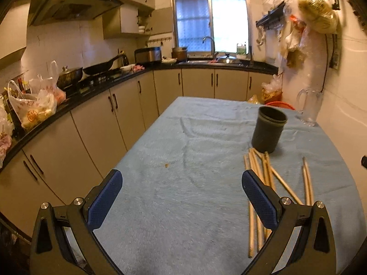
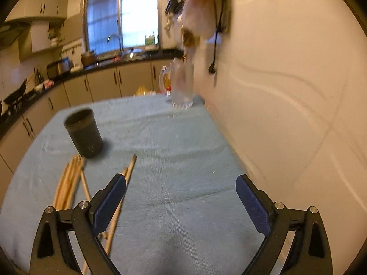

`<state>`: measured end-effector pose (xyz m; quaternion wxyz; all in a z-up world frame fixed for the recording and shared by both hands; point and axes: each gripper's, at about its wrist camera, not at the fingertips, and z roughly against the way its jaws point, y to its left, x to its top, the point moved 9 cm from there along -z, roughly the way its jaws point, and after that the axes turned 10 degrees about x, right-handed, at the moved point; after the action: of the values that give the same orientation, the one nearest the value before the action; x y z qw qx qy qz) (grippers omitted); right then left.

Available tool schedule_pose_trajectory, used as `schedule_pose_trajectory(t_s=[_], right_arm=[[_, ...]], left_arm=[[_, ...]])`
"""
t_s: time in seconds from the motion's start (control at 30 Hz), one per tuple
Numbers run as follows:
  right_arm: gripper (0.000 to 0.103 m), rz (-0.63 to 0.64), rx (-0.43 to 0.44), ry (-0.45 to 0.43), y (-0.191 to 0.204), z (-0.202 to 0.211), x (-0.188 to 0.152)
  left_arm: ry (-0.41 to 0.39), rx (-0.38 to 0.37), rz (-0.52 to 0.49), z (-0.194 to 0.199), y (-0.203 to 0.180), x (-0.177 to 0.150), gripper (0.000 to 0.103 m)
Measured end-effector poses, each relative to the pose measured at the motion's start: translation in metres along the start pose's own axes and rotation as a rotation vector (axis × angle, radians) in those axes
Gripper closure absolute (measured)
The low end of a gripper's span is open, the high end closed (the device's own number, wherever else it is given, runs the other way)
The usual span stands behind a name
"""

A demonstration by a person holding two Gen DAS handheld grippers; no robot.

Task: Organize utensils
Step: 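Move both grippers toward the wooden chopsticks beside the black cup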

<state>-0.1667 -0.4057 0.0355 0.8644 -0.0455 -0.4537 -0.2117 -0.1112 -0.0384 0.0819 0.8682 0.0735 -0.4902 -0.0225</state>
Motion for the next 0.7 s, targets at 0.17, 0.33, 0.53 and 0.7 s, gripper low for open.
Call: schedule_pose_trajectory(t_s=[0.17, 0.33, 0.53, 0.7], right_arm=[[0.003, 0.017, -0.030, -0.077, 0.004, 0.047, 0.010], [0.003, 0.028, -0.040, -0.102, 0.003, 0.069, 0.015], [0.003, 0.035, -0.042, -0.110, 0.007, 0.075, 0.012], [0.003, 0.036, -0.052, -0.109, 0.004, 0.075, 0.010]], left_arm=[[-0.024, -0.018, -0.021, 0.025, -0.004, 0.001, 0.000], [-0.048, -0.051, -0.039, 0.043, -0.008, 0.001, 0.000], [-0.064, -0.061, -0.063, 0.053, -0.011, -0.001, 0.000], [-0.051, -0.064, -0.072, 0.051, -0.014, -0.005, 0.000]])
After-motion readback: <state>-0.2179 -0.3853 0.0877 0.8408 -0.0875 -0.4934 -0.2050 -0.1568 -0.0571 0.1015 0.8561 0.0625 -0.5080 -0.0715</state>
